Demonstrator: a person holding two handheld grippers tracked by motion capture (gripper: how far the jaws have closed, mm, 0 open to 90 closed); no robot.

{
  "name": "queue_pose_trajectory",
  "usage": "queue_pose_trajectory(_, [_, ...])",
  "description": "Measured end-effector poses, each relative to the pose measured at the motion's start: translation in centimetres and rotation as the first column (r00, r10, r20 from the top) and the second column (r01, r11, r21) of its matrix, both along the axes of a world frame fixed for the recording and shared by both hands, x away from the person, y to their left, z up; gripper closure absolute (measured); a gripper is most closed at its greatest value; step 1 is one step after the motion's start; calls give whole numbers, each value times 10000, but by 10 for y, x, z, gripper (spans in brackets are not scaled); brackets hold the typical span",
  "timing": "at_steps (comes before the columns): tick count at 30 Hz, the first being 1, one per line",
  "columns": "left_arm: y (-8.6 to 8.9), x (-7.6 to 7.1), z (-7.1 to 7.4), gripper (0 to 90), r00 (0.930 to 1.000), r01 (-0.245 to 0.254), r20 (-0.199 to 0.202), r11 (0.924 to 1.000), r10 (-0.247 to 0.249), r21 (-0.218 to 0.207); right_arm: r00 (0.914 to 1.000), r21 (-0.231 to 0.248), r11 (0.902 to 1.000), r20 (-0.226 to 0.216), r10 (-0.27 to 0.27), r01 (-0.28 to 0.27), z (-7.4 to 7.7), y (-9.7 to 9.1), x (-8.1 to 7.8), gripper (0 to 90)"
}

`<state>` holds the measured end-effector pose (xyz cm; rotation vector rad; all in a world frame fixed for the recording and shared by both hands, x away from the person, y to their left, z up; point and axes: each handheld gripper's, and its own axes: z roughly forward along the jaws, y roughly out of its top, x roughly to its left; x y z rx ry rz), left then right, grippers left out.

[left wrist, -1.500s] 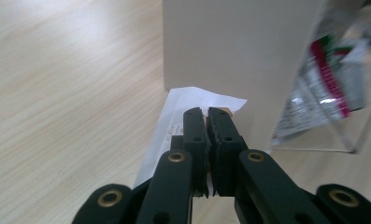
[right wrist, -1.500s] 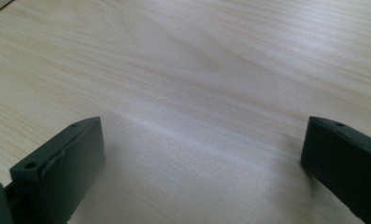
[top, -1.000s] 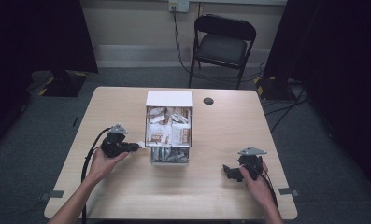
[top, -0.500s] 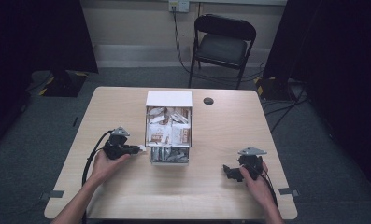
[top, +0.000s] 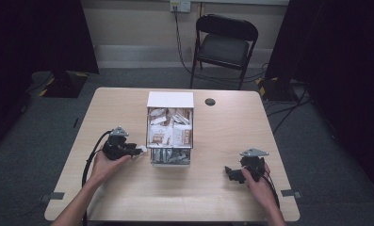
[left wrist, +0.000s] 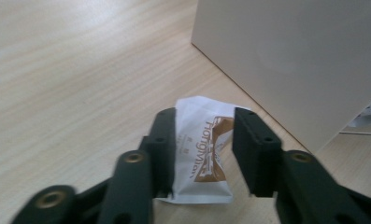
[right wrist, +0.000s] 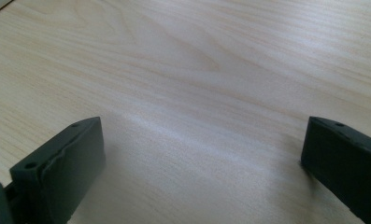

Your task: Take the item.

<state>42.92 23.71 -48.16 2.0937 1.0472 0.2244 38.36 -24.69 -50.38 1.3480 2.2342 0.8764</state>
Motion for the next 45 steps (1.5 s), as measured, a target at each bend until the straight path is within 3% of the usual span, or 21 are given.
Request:
queue_pose_trajectory(8, [12, -7, 22, 381, 9982, -242, 538, 9987, 267, -456, 10000, -2, 10000, -3, -5, 5, 0, 0, 0, 0])
queue_pose_trajectory(13, [17, -13, 30, 338, 9980, -267, 552, 9978, 301, -604, 10000, -4, 10000, -9, -6, 6, 0, 0, 0, 0])
queue_pose_trajectory(16, [17, -21, 35, 309, 9988, -33, 487, 9993, 51, -368, 10000, -2, 10000, -6, -8, 8, 0, 0, 0, 0])
queue_pose_trajectory(20, [21, -28, 43, 291, 9987, 1, 517, 9976, 34, -691, 10000, -2, 10000, 6, 4, -4, 0, 0, 0, 0])
queue_pose_trajectory(22, [23, -32, 47, 268, 9975, -71, 692, 9985, 109, -545, 10000, -1, 10000, -4, -7, 7, 0, 0, 0, 0])
queue_pose_trajectory(26, [27, -39, 51, 251, 9983, 59, 577, 9985, -28, -545, 10000, -1, 10000, 7, 2, -2, 0, 0, 0, 0])
queue_pose_trajectory(36, [49, -54, 49, 201, 9982, -47, 587, 9978, 86, -656, 10000, 3, 10000, -2, -20, 20, 0, 0, 0, 0])
queue_pose_trajectory(45, [85, -63, 31, 186, 9929, -1082, 454, 9932, 1101, -424, 10000, 2, 10000, -1, -20, 20, 0, 0, 0, 0])
